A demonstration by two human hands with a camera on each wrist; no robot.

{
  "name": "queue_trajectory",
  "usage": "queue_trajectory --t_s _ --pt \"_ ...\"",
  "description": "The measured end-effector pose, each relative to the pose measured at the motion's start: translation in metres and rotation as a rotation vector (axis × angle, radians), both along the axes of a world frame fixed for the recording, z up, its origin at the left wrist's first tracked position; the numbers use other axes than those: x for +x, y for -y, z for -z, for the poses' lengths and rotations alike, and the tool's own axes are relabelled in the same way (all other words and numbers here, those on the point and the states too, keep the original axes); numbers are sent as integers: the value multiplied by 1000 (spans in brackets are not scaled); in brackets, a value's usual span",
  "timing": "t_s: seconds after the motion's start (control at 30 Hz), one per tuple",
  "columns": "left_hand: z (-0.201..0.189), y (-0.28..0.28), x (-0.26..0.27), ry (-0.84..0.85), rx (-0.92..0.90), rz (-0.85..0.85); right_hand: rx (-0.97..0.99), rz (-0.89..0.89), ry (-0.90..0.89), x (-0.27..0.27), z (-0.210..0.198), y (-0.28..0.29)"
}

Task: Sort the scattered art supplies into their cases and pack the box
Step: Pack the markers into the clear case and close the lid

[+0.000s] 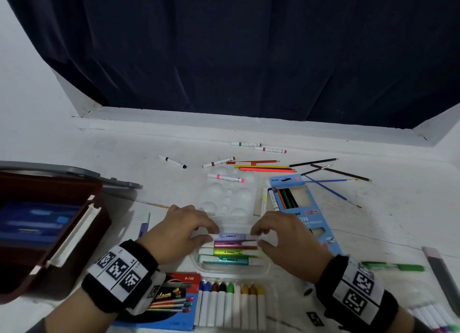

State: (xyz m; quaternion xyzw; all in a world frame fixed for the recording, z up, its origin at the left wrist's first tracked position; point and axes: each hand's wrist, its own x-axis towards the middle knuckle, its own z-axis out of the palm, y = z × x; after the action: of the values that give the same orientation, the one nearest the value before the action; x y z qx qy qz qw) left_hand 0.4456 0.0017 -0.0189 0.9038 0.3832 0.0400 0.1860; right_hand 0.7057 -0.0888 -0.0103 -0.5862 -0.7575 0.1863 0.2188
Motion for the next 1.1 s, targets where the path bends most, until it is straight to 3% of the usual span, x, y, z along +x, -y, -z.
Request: queue_trajectory --t_s 0.13,0.33,0.53,0.63,0.7,0.83,0.97,1.1 --pt "-2 5 -3 19 0 -4 -52 59 49 10 2 8" --pt "-2 13 -9 74 -45 -39 -118 173 -35 12 2 18" --pt "-6 33 -24 97 19 -93 -126 144 -12 9 -2 21" --pt "-5 42 -30 15 22 -49 -224 93 13 8 -8 26" --pt "-4 46 -35 75 -8 -68 -328 75 52 7 -11 28" --pt "-5 55 -37 211 -157 -173 -471 73 58 1 -14 29" --pt "-4 59 -26 282 -424 -214 -483 96 11 -1 -16 27" --pt "-1 59 -23 345 -529 -252 -475 106 -17 -3 -17 26"
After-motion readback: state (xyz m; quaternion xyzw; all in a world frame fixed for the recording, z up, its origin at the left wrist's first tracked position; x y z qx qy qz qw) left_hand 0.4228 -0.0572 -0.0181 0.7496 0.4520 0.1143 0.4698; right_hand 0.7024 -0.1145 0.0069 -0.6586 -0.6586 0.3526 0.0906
